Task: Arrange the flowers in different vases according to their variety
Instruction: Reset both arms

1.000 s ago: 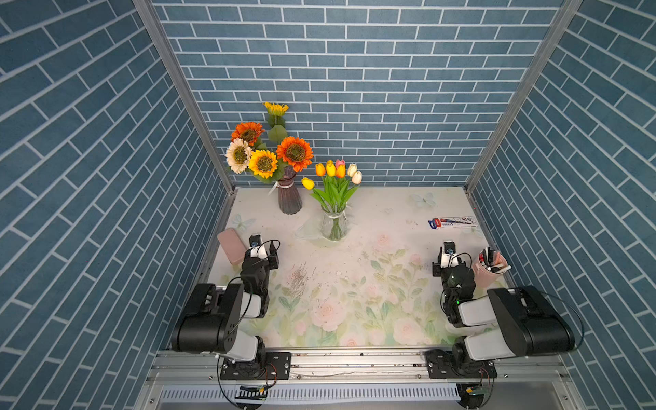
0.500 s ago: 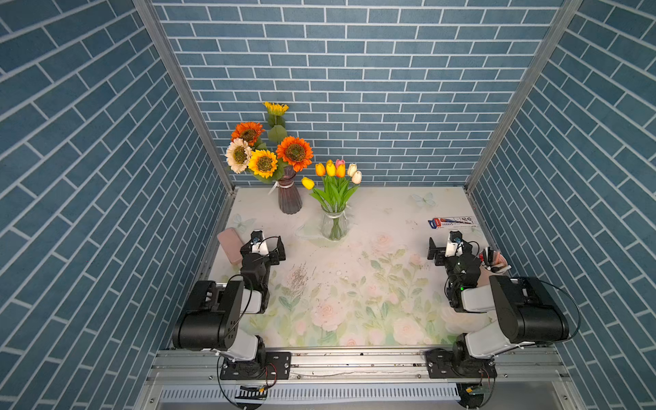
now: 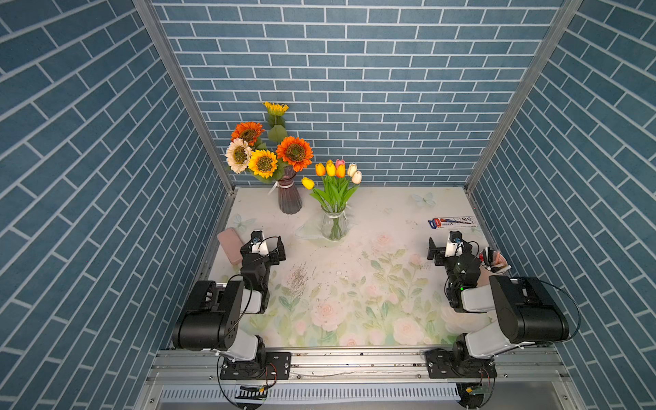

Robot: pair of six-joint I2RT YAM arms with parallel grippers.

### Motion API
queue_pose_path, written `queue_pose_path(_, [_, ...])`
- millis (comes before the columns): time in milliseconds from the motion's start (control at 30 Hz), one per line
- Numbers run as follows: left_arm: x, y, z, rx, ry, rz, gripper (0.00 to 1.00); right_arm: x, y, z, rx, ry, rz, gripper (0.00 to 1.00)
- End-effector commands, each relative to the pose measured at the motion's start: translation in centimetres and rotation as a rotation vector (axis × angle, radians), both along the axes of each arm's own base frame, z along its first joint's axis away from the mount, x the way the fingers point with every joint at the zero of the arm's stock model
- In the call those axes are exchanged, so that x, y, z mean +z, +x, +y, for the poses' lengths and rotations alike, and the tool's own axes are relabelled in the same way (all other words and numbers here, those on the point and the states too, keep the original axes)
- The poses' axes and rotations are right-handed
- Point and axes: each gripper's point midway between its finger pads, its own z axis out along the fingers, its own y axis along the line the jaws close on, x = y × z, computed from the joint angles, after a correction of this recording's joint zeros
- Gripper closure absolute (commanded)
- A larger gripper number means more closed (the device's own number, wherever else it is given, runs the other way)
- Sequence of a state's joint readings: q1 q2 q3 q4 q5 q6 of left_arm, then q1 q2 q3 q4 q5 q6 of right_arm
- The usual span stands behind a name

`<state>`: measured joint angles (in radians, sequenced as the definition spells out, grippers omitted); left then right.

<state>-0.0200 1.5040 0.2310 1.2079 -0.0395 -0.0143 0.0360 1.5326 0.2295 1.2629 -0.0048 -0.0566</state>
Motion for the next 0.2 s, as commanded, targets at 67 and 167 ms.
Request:
queue_pose_path(67, [0.52,0.23,-0.12,-0.007,0.004,-0.016,0.00,-0.05,-0.16,0.17,0.003,0.008,0.000,0.00])
queue_pose_path(167, [0.41,0.18,-0.11,-0.007,0.005,-0.013,0.00,-0.02,-0.17,0.18,0.002,0.007,-0.001,0.00])
